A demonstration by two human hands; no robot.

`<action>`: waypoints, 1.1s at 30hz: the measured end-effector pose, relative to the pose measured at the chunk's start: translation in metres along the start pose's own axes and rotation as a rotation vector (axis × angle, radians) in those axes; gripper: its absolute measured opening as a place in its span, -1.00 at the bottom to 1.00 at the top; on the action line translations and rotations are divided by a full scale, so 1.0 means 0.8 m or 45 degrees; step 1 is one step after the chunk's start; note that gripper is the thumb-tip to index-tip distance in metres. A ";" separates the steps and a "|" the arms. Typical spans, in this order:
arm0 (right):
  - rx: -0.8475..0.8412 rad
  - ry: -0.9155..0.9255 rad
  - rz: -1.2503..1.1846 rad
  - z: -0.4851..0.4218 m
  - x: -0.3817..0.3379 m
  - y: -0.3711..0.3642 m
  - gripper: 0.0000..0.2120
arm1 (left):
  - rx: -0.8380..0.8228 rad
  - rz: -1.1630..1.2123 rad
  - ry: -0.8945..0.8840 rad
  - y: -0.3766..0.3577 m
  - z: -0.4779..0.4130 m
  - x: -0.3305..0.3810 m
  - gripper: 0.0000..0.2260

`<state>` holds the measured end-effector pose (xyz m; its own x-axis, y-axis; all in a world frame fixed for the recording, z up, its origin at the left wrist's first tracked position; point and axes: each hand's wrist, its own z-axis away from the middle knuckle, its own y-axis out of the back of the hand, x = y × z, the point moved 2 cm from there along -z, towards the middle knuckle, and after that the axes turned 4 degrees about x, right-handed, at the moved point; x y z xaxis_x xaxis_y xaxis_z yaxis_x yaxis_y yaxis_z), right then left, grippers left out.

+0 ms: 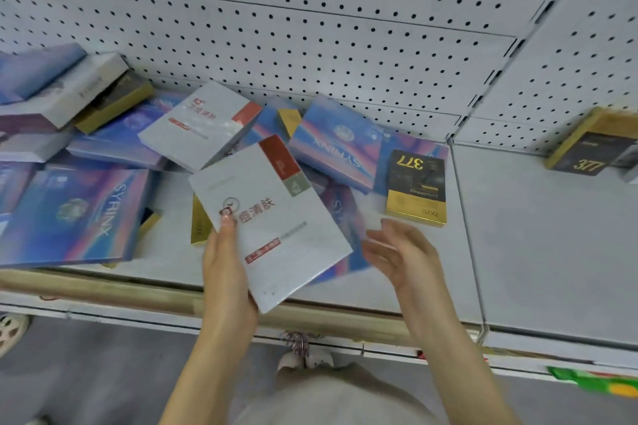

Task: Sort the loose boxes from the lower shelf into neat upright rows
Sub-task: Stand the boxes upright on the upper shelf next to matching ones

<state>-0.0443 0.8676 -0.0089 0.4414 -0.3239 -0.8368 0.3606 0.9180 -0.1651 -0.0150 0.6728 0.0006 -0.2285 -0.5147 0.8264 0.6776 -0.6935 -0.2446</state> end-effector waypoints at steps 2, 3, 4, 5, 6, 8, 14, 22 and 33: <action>0.059 0.072 -0.005 -0.035 -0.009 -0.013 -0.72 | 0.097 -0.006 -0.011 0.022 -0.010 0.011 -0.76; 0.029 0.058 -0.022 -0.050 -0.014 -0.023 -0.69 | 0.127 -0.019 -0.028 0.031 -0.014 0.016 -0.80; -0.027 0.008 -0.048 -0.064 -0.016 -0.034 -0.70 | 0.147 -0.040 -0.047 0.039 -0.018 0.020 -0.84; -0.087 -0.063 -0.090 -0.078 -0.017 -0.045 -0.76 | 0.165 -0.063 -0.062 0.046 -0.020 0.023 -0.87; -0.125 -0.125 -0.152 -0.091 -0.017 -0.055 -0.82 | 0.190 -0.078 -0.065 0.052 -0.021 0.025 -0.89; -0.108 -0.179 -0.276 -0.116 -0.016 -0.072 -0.85 | 0.248 -0.097 -0.055 0.061 -0.023 0.029 -0.91; 0.012 -0.173 -0.553 -0.107 -0.031 -0.089 -0.91 | 0.304 -0.111 -0.042 0.071 -0.026 0.030 -0.96; -0.177 0.071 -0.378 -0.015 -0.066 0.006 -0.84 | 0.074 -0.064 0.023 0.032 -0.020 0.018 -0.65; -0.171 0.212 -0.034 0.013 -0.089 0.153 -0.70 | -0.280 -0.231 0.101 -0.065 0.079 -0.025 -0.22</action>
<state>-0.0231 1.0005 0.0356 0.2873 -0.3164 -0.9041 0.2525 0.9355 -0.2471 -0.0010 0.7510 0.0289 -0.3921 -0.4039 0.8265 0.4549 -0.8661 -0.2075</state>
